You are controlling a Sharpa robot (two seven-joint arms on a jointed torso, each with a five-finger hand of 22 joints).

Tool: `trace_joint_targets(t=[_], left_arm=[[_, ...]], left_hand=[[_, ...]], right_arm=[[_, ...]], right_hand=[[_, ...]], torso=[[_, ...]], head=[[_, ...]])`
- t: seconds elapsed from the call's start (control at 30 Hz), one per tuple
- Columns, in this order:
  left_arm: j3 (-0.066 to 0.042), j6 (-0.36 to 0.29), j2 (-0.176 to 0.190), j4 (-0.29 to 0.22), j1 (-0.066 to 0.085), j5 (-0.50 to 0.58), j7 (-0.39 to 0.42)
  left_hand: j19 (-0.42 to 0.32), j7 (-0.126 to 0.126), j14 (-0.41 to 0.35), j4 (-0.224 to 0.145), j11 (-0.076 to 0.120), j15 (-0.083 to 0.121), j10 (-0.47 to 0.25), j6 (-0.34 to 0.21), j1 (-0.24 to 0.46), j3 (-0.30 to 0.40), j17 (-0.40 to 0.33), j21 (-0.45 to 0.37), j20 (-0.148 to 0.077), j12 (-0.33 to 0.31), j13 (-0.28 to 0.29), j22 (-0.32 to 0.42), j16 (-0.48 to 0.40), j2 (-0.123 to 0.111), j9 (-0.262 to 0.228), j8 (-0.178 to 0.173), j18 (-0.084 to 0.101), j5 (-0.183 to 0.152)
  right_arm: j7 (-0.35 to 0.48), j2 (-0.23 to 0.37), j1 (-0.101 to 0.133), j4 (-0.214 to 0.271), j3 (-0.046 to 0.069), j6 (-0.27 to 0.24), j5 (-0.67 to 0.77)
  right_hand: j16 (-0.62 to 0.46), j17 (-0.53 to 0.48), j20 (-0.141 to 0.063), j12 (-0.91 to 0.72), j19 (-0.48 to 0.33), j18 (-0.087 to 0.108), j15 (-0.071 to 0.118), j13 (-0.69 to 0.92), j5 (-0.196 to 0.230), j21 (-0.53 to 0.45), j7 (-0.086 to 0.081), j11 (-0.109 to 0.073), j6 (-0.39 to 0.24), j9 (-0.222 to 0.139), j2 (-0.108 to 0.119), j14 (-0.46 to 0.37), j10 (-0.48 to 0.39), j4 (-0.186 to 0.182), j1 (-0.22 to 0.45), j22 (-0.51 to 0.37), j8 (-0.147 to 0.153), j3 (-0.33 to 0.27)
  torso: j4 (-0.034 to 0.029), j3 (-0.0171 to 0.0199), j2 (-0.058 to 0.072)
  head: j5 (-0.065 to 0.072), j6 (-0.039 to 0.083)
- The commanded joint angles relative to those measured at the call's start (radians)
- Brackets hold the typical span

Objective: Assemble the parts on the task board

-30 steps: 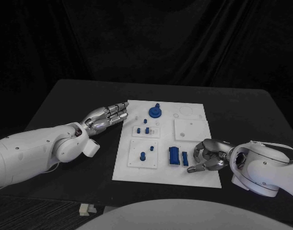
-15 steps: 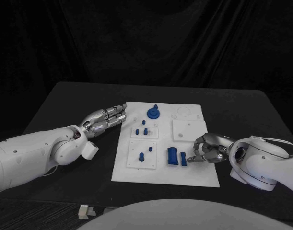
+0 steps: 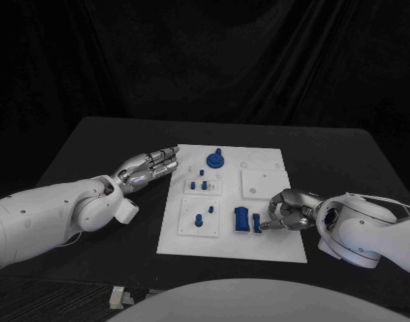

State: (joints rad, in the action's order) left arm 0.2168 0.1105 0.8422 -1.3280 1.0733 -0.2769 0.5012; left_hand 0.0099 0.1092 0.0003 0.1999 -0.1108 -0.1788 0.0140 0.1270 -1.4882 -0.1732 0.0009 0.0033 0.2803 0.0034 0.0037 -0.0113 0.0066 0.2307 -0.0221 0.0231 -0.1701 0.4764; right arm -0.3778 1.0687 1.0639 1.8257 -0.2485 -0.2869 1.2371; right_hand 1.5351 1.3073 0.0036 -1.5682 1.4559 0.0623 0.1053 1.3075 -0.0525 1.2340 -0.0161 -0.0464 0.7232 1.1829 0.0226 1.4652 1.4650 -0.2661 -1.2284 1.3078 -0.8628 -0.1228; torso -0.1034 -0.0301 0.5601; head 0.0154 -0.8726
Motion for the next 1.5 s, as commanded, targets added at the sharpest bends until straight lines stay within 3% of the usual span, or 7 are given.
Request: trace_joint_targets(t=[0.03, 0.57, 0.73, 1.0, 1.33, 1.43, 1.5], left_arm=[[-0.001, 0.005, -0.001, -0.003, -0.001, 0.006, 0.019], [-0.001, 0.005, 0.003, -0.007, -0.001, 0.006, 0.018], [-0.001, 0.005, 0.002, -0.008, -0.001, 0.006, 0.017], [-0.001, 0.004, 0.004, -0.01, -0.001, 0.006, 0.018], [-0.001, -0.007, 0.01, -0.012, -0.001, 0.006, 0.046], [-0.001, -0.019, 0.009, -0.012, -0.001, 0.006, 0.069], [-0.001, -0.032, 0.008, -0.012, -0.001, 0.006, 0.091]], left_hand=[[0.001, 0.003, 0.0, -0.007, -0.006, -0.002, 0.002, 0.002, -0.003, -0.001, -0.001, 0.006, 0.008, 0.002, 0.002, -0.001, -0.007, 0.007, -0.001, 0.006, -0.007, 0.005], [0.001, 0.003, 0.0, -0.007, -0.006, -0.002, 0.002, 0.002, -0.003, -0.001, -0.001, 0.006, 0.008, 0.002, 0.002, -0.001, -0.007, 0.007, -0.001, 0.006, -0.007, 0.005], [0.001, 0.003, 0.0, -0.007, -0.006, -0.002, 0.002, 0.002, -0.003, -0.001, -0.001, 0.006, 0.008, 0.002, 0.002, -0.001, -0.007, 0.007, -0.001, 0.006, -0.007, 0.005], [0.002, 0.004, 0.0, -0.008, -0.007, -0.003, 0.003, 0.003, -0.002, 0.0, -0.001, 0.006, 0.008, 0.002, 0.002, -0.001, -0.007, 0.007, -0.001, 0.006, -0.007, 0.005], [0.003, 0.001, 0.0, -0.009, -0.011, -0.001, 0.006, 0.011, 0.002, 0.0, -0.001, 0.008, 0.009, 0.003, 0.003, -0.003, -0.007, 0.006, -0.002, 0.008, -0.007, 0.004], [0.004, -0.001, 0.0, -0.004, -0.012, 0.001, 0.009, 0.017, 0.009, -0.002, -0.001, 0.009, 0.008, 0.004, 0.003, -0.003, -0.007, 0.006, -0.003, 0.01, -0.008, 0.0], [0.006, -0.001, 0.0, 0.005, -0.012, 0.011, 0.015, 0.036, 0.019, -0.007, -0.001, 0.01, 0.006, 0.005, 0.005, -0.004, -0.007, 0.003, -0.006, 0.015, -0.009, -0.001]], right_arm=[[-0.026, -0.004, -0.003, -0.003, 0.0, 0.0, -0.001], [-0.059, -0.039, -0.01, -0.033, 0.0, 0.011, 0.021], [-0.064, -0.044, -0.011, -0.037, 0.0, 0.016, 0.024], [-0.044, -0.037, -0.013, -0.031, 0.0, -0.018, 0.025], [0.082, 0.01, -0.012, -0.005, 0.001, -0.21, 0.022], [0.161, 0.031, -0.01, 0.001, 0.001, -0.304, 0.0], [0.238, 0.044, -0.009, 0.0, 0.001, -0.373, -0.029]], right_hand=[[0.004, 0.191, 0.001, -0.003, -0.008, 0.011, 0.003, 0.263, -0.003, -0.007, 0.003, -0.006, 0.006, 0.001, 0.002, 0.091, 0.106, 0.006, -0.005, 0.165, -0.004, -0.002], [0.003, 0.189, 0.0, -0.003, -0.007, 0.012, 0.004, 0.263, -0.017, -0.012, 0.004, -0.007, 0.01, 0.006, -0.032, 0.091, 0.106, 0.053, -0.07, 0.164, -0.016, 0.02], [0.003, 0.188, 0.0, -0.003, -0.007, 0.012, 0.004, 0.263, -0.026, -0.013, 0.004, -0.007, 0.01, 0.006, -0.038, 0.091, 0.106, 0.074, -0.095, 0.164, -0.018, 0.031], [0.003, 0.189, 0.001, -0.003, -0.006, 0.012, 0.003, 0.263, 0.0, -0.014, 0.002, -0.006, 0.01, 0.007, -0.023, 0.091, 0.106, 0.065, -0.069, 0.165, -0.021, 0.018], [0.003, 0.187, -0.004, -0.003, -0.005, 0.011, 0.008, 0.263, 0.003, -0.012, 0.01, -0.012, 0.018, 0.007, 0.068, 0.09, 0.106, -0.028, 0.034, 0.166, -0.026, 0.049], [-0.031, 0.119, -0.003, -0.003, -0.029, 0.022, 0.007, 0.263, 0.003, -0.071, 0.009, -0.011, 0.016, -0.01, 0.05, 0.074, 0.106, -0.028, 0.128, 0.15, -0.008, 0.065], [-0.105, -0.015, 0.003, -0.003, -0.084, 0.044, -0.001, 0.263, 0.0, -0.198, 0.003, -0.004, 0.013, -0.021, -0.008, 0.032, 0.106, -0.021, 0.186, 0.113, 0.004, 0.072]], torso=[[-0.0044, -0.0016, 0.005], [-0.0077, -0.0015, 0.003], [-0.0024, -0.0011, 0.002], [-0.0025, -0.0013, 0.002], [-0.0023, -0.0007, 0.0], [-0.0013, -0.0003, -0.001], [-0.0006, 0.0, -0.002]], head=[[0.001, 0.0], [0.008, 0.0], [0.001, 0.0], [-0.001, 0.0], [-0.002, 0.0], [-0.001, 0.0], [0.0, 0.0]])
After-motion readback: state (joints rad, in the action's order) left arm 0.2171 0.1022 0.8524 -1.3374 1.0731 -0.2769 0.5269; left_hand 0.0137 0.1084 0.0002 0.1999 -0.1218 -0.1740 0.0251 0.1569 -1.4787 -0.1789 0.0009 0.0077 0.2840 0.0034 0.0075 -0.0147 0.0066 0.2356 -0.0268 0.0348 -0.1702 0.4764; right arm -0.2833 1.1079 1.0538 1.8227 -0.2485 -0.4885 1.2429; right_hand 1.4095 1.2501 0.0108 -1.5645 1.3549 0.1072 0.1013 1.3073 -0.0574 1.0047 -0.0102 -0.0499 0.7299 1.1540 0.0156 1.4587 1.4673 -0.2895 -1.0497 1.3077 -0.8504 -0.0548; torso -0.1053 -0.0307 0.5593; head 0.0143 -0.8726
